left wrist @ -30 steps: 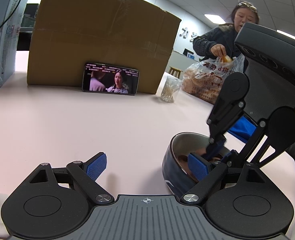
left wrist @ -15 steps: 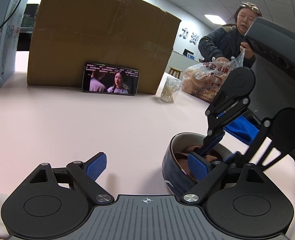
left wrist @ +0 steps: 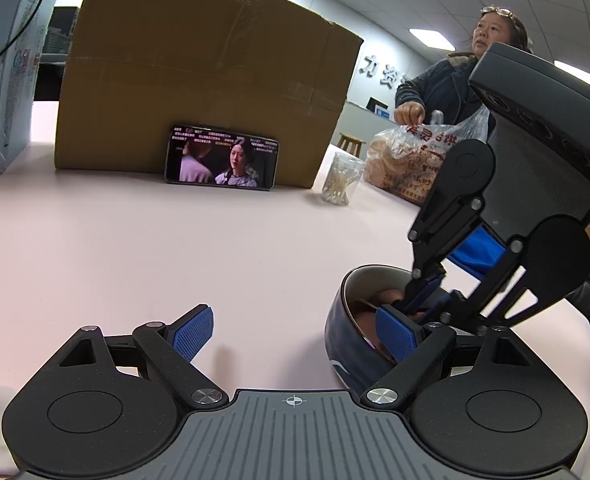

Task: Clean bowl
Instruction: 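Twist the gripped brown cloth against the bowl interior with the right gripper while the left gripper holds the rim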

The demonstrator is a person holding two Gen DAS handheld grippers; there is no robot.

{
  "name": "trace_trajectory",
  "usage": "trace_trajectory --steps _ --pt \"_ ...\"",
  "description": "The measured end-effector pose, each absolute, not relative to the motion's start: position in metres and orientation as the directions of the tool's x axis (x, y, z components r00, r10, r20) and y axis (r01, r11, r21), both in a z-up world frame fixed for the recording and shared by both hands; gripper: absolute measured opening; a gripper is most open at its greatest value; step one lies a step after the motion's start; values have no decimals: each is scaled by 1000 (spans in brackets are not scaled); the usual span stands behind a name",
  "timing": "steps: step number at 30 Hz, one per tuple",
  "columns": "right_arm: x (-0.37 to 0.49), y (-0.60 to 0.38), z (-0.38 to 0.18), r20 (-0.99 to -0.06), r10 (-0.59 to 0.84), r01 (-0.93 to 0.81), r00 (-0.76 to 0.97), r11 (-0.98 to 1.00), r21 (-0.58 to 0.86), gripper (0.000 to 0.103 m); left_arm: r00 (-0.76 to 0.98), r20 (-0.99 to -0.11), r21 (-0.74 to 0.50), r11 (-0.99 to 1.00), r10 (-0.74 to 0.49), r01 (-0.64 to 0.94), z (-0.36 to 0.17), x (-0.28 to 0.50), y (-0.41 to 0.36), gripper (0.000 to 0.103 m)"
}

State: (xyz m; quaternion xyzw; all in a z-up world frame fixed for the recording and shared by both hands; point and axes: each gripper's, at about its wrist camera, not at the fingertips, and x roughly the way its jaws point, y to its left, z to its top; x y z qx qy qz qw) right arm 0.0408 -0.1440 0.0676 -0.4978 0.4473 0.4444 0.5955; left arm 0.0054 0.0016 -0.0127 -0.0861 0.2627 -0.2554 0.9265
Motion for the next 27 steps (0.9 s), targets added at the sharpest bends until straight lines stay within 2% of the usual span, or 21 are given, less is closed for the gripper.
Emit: trace_trajectory --steps 8,13,18,24,26,27 --pt "28 -139 68 -962 143 -971 234 80 -225 13 731 -443 -295 855 -519 428 -13 6 2 90" --pt "37 -170 73 -972 122 -979 201 56 -196 13 732 -443 -294 855 -518 428 -13 6 3 90" --pt "41 -179 72 -968 70 -968 242 82 -236 15 732 -442 -292 855 -519 429 -13 6 3 90" --pt "39 -181 73 -961 110 -966 254 77 -247 15 732 -442 -294 855 -518 428 -13 6 4 90" --pt "37 -185 74 -962 109 -967 251 75 -244 17 732 -441 -294 855 -519 428 -13 6 4 90" --pt "36 -187 75 -961 109 -966 255 76 -248 21 732 -442 -294 855 -519 428 -13 6 4 90"
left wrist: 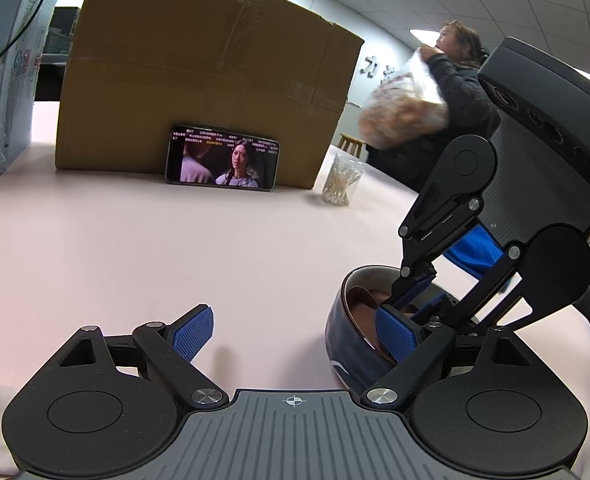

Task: Clean bowl
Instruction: 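Twist the gripped brown cloth against the bowl interior with the right gripper while the left gripper holds the rim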

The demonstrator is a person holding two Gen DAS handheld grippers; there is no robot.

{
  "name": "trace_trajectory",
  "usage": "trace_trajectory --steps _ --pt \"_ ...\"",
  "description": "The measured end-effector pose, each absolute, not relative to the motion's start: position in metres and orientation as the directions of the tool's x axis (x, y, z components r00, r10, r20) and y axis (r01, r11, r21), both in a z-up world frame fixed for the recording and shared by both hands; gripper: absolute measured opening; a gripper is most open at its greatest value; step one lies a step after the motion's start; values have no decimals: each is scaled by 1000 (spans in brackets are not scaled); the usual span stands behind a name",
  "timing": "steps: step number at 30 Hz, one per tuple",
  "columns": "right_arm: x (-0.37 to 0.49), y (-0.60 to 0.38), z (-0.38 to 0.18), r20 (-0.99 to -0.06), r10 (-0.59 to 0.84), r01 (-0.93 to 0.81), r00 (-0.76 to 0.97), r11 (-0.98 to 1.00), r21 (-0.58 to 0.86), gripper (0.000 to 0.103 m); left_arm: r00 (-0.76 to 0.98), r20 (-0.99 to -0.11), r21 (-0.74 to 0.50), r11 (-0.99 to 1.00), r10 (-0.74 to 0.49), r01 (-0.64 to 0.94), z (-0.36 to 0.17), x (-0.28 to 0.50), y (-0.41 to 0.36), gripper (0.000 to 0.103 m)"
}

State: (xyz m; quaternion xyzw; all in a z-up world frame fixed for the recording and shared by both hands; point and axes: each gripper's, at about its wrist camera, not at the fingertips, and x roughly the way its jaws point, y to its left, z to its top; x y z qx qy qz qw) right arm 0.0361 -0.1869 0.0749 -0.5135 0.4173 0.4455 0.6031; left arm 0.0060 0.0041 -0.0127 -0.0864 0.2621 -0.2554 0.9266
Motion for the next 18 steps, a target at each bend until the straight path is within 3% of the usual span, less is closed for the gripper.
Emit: trace_trajectory --steps 5,7,15,18 --pt "29 -199 85 -951 137 -960 278 80 -270 33 732 -442 -294 855 -518 427 -13 6 4 90" --pt "26 -197 84 -946 139 -956 292 64 -286 43 733 -442 -295 855 -517 426 -13 7 5 90" --pt "34 -167 81 -949 163 -963 271 61 -264 39 732 -442 -296 855 -518 426 -13 7 5 90" --pt "54 -152 69 -952 171 -967 253 73 -244 24 732 -442 -297 855 -518 426 -13 7 5 90"
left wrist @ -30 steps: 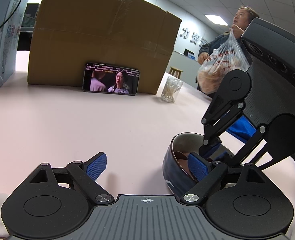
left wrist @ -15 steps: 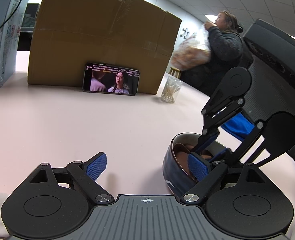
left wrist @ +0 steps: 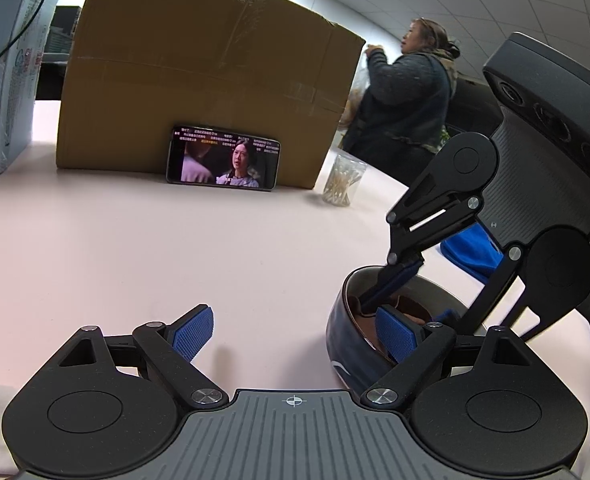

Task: Clean bowl
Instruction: 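Twist the gripped brown cloth against the bowl interior with the right gripper while the left gripper holds the rim, then rub the brown cloth around the bowl wall with the right gripper while the left gripper holds the rim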

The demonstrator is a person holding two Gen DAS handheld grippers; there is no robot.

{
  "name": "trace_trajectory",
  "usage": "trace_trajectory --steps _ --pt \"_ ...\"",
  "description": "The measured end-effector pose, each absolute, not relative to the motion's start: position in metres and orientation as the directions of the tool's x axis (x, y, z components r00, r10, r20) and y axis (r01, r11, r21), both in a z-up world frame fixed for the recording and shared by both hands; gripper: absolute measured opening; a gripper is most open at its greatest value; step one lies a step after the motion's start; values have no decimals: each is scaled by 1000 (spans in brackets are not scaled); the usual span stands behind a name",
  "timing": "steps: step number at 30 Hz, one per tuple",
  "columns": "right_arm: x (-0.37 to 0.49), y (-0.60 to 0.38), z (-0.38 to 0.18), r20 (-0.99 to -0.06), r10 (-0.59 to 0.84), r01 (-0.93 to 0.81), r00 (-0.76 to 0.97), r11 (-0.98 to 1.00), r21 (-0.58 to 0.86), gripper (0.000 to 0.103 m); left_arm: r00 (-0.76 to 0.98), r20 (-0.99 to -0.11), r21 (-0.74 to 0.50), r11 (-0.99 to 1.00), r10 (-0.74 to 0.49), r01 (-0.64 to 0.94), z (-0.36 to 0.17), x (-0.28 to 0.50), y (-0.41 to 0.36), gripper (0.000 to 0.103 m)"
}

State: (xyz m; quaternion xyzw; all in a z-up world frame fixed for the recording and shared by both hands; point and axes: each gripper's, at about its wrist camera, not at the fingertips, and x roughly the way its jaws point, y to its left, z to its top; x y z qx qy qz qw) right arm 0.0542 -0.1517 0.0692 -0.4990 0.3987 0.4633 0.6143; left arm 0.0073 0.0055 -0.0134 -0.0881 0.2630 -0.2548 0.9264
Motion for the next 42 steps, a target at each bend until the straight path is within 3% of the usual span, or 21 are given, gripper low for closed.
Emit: trace_trajectory --steps 4,11,42 --pt "56 -153 66 -954 166 -968 250 77 -240 15 732 -443 -297 855 -518 425 -14 7 6 90" --pt "52 -160 65 -961 118 -968 249 73 -241 13 731 -444 -297 855 -518 426 -14 7 7 90" --pt "50 -149 63 -956 149 -967 252 69 -245 14 730 -451 -287 858 -514 427 -14 9 7 90"
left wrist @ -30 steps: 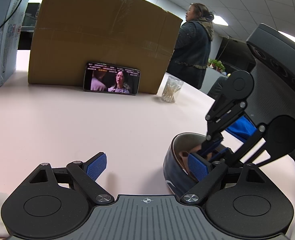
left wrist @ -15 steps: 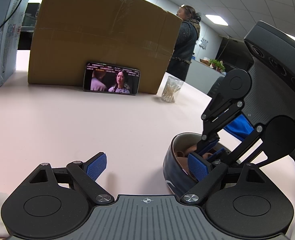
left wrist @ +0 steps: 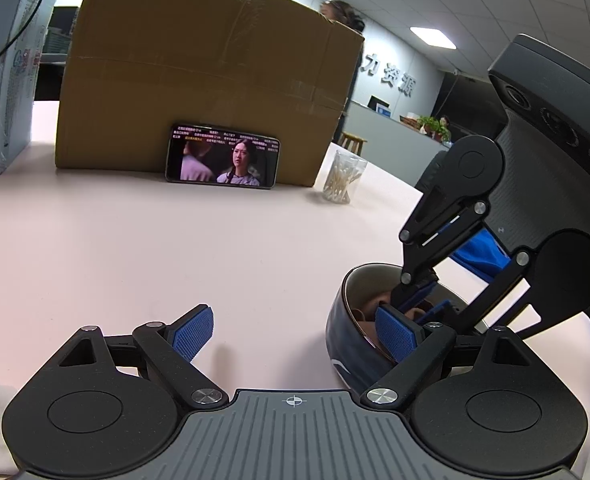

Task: Clean bowl
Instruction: 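Rub the brown cloth around the bowl wall with the right gripper while the left gripper holds the rim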

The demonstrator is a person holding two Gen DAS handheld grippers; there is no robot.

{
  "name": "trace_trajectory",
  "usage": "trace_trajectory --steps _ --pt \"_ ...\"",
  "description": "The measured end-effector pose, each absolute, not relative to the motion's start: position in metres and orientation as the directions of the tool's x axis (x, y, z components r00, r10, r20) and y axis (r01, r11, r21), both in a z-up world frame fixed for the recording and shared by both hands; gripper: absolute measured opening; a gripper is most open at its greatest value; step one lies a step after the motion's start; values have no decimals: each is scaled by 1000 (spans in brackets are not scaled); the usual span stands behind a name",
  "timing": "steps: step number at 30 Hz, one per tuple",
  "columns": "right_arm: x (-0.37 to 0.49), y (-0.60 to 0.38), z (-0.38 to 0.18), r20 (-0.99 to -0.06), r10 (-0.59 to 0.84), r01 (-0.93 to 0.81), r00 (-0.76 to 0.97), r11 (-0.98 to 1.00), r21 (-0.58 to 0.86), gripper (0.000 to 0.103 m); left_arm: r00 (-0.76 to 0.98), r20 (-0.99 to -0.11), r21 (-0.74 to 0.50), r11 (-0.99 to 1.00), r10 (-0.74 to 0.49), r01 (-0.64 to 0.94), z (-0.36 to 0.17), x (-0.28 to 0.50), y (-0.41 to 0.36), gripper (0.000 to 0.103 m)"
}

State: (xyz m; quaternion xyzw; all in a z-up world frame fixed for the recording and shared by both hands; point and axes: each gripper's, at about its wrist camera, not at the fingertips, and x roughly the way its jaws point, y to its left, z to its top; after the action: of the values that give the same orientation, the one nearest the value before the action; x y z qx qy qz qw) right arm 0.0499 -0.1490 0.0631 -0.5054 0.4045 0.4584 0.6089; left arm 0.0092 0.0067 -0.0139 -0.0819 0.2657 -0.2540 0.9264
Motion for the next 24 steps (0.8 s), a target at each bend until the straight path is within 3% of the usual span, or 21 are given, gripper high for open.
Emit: trace_trajectory --steps 7,24 --pt "50 -152 62 -958 103 -962 267 83 -260 14 730 -457 -281 861 -508 423 -13 8 6 90" --pt "56 -148 61 -947 142 -956 289 92 -278 14 730 -458 -286 862 -507 418 -18 20 0 90"
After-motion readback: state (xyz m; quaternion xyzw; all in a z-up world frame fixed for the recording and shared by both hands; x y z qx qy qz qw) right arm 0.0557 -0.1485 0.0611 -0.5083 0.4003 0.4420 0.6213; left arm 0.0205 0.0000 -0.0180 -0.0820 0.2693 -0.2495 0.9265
